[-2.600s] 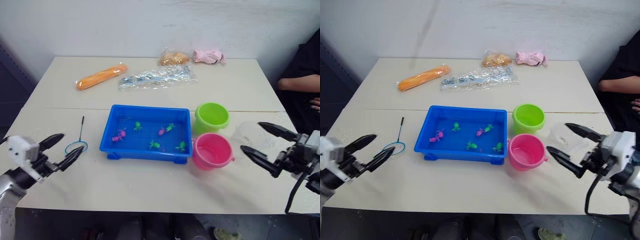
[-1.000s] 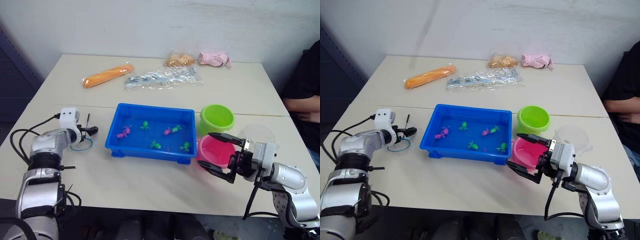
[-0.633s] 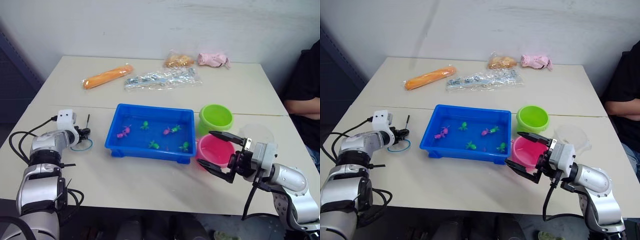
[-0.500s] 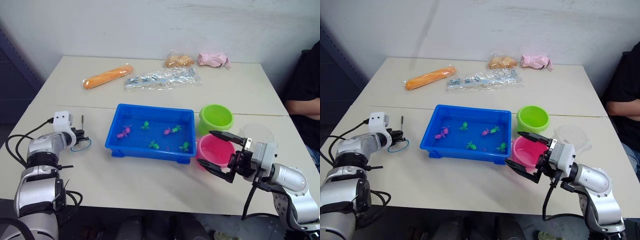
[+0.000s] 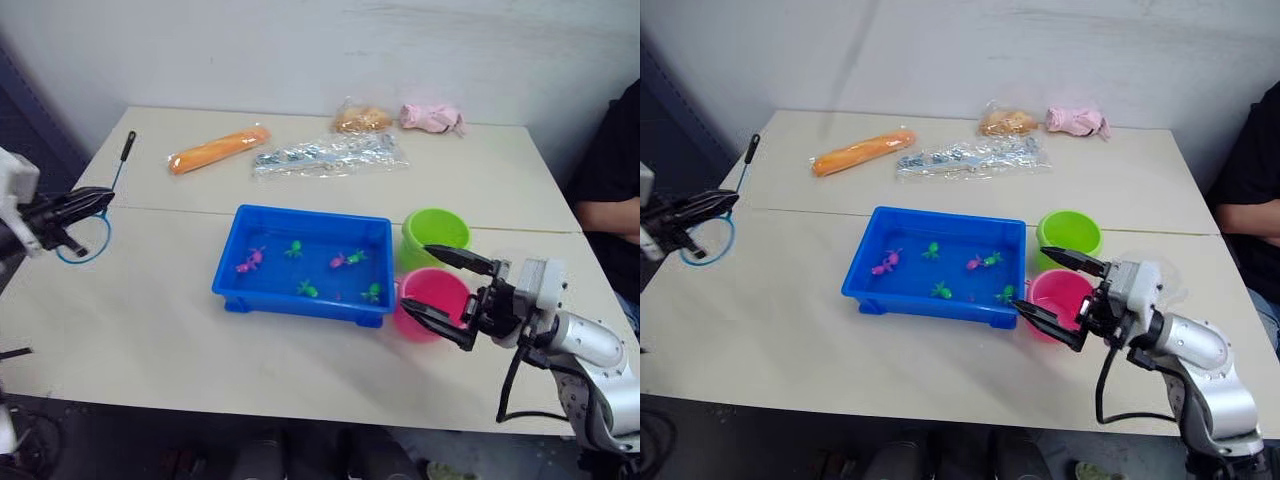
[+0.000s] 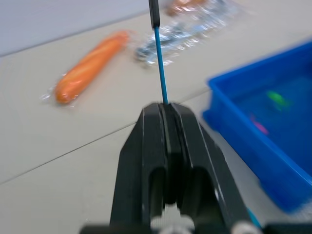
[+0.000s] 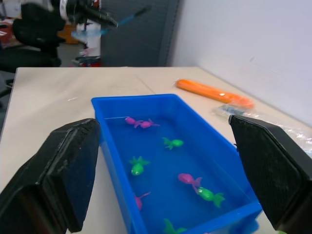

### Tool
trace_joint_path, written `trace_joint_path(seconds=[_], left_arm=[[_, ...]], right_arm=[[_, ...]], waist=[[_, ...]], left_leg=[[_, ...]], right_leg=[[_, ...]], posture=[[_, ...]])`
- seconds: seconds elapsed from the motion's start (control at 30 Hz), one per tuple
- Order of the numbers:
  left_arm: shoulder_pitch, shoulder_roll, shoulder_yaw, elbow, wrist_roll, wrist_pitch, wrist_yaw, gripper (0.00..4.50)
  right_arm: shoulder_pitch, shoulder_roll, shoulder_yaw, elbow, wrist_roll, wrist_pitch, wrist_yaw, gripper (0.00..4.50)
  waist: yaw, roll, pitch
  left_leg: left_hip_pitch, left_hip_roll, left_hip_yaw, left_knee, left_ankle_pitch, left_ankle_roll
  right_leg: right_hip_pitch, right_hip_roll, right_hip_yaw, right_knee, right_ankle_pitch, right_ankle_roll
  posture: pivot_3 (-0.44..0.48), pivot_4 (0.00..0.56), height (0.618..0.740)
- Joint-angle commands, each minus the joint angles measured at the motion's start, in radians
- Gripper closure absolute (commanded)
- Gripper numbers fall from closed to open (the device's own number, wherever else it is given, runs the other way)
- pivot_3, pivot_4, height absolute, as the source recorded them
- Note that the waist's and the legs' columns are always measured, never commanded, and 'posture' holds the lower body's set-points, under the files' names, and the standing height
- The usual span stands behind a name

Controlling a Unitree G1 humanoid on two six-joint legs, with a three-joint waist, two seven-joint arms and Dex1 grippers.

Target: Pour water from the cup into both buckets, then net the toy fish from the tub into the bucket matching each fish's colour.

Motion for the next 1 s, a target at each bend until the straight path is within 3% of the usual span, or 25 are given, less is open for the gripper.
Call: trace_joint_path(seconds=[0.03,0.17,0.4,0.67,1.0], left_arm=[[0.011,0.048,-0.077,-0.131,-0.034,0.027,-0.168,4.45],[0.009,0.059,-0.244,-0.379,-0.023,0.028,-0.296,4.45],[-0.075,-0.046,-0.428,-0.567,0.018,0.039,-0.282,4.45],[-0.215,-0.241,-0.612,-0.562,0.119,0.070,-0.204,4.45],[-0.259,-0.310,-0.636,-0.526,0.149,0.087,-0.202,4.45]], right_arm=[[-0.082,-0.079,0.031,-0.075,0.031,0.220,-0.085,0.00],[-0.241,-0.132,0.087,-0.104,0.183,0.482,-0.110,0.00],[-0.406,-0.125,0.164,-0.105,0.256,0.700,-0.133,0.00],[-0.524,-0.081,0.276,-0.070,0.211,0.792,-0.127,0.00],[-0.537,-0.073,0.283,-0.070,0.214,0.838,-0.109,0.00]], waist=[[0.000,0.001,0.000],[-0.002,0.001,0.000],[-0.006,0.001,0.000],[-0.001,0.001,0.000],[0.000,0.001,0.000]], left_leg=[[0.000,0.000,0.000,0.000,0.000,0.001],[-0.001,0.000,-0.001,-0.002,-0.001,0.004],[-0.011,0.000,-0.001,0.000,0.000,0.003],[-0.014,0.000,-0.001,0.005,0.000,0.005],[-0.014,0.000,-0.002,0.006,0.001,0.005]], right_leg=[[0.000,0.000,0.000,0.000,0.000,0.000],[-0.002,0.000,0.000,0.000,0.000,0.000],[-0.011,0.002,0.000,0.000,0.000,0.000],[-0.011,0.002,0.000,0.001,0.001,0.001],[-0.011,0.002,-0.001,0.002,0.001,0.002]], posture=[[0.000,0.150,0.740],[0.000,0.150,0.740],[0.000,0.150,0.740],[0.000,0.150,0.740],[0.000,0.150,0.740]])
